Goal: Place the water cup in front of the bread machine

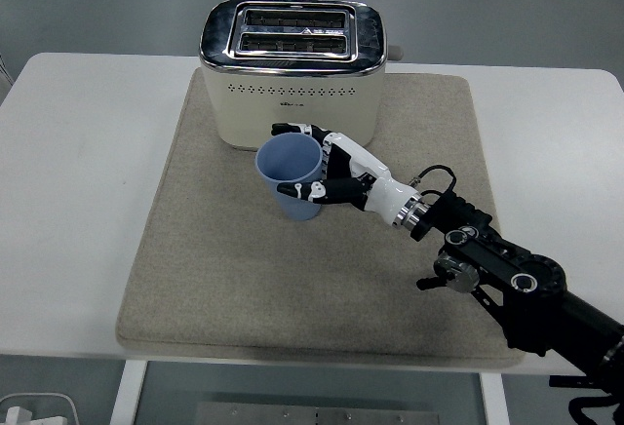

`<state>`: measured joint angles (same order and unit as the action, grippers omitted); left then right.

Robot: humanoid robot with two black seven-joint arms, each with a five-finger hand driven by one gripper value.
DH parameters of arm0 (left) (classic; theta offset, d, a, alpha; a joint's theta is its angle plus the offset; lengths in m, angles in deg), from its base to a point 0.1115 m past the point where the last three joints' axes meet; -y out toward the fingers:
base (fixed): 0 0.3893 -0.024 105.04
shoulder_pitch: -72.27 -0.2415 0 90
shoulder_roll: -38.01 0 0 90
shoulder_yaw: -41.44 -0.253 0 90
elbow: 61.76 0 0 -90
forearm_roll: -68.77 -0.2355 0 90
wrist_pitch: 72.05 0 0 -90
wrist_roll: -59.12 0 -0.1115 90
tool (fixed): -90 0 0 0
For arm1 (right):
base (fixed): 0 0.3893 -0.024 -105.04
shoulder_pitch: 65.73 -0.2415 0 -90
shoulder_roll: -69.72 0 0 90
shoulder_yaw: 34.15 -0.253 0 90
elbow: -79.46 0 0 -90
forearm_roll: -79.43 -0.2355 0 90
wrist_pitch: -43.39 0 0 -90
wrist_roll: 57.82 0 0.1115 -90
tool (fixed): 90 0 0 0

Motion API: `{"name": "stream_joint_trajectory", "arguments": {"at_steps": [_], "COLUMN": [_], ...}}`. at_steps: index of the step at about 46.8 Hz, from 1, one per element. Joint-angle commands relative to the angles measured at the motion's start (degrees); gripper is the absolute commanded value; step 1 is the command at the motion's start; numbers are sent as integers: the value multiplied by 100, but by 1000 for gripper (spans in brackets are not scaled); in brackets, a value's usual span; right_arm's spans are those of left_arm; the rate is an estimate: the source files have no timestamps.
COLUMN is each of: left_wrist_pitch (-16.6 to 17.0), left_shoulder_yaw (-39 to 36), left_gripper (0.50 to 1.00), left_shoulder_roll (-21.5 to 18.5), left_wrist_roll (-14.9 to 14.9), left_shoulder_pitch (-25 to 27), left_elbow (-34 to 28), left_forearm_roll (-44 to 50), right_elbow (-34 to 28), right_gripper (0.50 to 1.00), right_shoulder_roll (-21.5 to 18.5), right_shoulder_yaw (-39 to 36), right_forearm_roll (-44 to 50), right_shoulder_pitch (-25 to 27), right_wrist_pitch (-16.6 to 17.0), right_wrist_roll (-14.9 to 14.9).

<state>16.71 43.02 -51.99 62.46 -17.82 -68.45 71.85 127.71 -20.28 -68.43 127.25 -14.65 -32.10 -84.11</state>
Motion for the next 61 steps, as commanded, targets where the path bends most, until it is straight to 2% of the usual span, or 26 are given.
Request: {"name": "stream_joint_trajectory", "arguments": {"at_steps": [1,61], "left_wrist_pitch": [1,1], "left_shoulder_yaw": [0,0], "left_gripper": [1000,1000], "left_shoulder_roll": [0,0], "left_wrist_roll": [0,0], "left_shoulder_pitch": [0,0], "left_elbow": [1,1], "left_forearm_roll": [0,0], "right_elbow": [0,-35], "right_gripper": [913,928], "right_shoulder_roll": [0,9], "right_shoulder_yaw": [9,-87], "right_forearm_roll": [9,-44], "right_shoulder_pitch": [16,60], "right_wrist_pitch": [17,104], "right_wrist_roll": [0,-17]}}
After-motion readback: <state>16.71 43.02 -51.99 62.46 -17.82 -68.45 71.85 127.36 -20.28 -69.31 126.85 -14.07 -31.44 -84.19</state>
